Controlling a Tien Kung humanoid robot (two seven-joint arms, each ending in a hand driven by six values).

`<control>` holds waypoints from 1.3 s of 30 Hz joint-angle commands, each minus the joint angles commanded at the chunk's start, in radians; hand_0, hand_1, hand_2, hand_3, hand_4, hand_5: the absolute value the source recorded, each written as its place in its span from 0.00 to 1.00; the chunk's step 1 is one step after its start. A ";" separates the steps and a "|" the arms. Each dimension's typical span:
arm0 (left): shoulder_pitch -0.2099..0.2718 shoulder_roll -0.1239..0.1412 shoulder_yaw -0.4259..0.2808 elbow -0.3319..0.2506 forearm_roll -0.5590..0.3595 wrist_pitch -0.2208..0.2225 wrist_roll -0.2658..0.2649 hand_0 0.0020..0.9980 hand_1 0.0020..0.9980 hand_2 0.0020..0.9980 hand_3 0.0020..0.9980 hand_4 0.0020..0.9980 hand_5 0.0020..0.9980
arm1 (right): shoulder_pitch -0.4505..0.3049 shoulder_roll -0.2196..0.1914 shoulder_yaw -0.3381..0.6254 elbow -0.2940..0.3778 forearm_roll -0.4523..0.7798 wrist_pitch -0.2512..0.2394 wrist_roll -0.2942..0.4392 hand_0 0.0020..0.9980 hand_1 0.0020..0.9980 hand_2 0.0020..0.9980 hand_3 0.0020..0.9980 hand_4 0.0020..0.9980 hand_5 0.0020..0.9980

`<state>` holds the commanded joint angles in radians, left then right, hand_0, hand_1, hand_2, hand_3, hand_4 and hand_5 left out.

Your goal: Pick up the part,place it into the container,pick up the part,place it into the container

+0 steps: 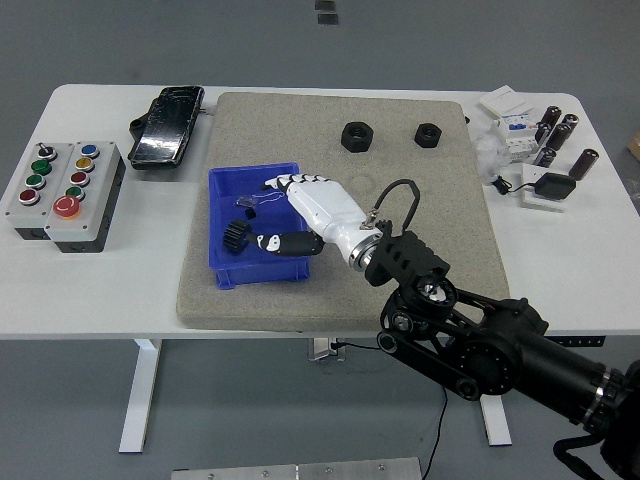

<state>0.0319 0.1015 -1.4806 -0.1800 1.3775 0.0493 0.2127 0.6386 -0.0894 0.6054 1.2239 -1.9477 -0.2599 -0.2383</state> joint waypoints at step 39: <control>0.003 -0.002 0.035 0.000 -0.034 0.001 -0.010 0.67 0.65 0.60 0.64 0.71 0.35 | -0.067 -0.104 0.020 -0.291 0.109 -0.021 0.019 0.75 0.70 0.63 0.67 0.62 0.37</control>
<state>0.0353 0.0993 -1.4458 -0.1800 1.3434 0.0500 0.2029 0.5721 -0.1930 0.6258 0.9328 -1.8383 -0.2809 -0.2192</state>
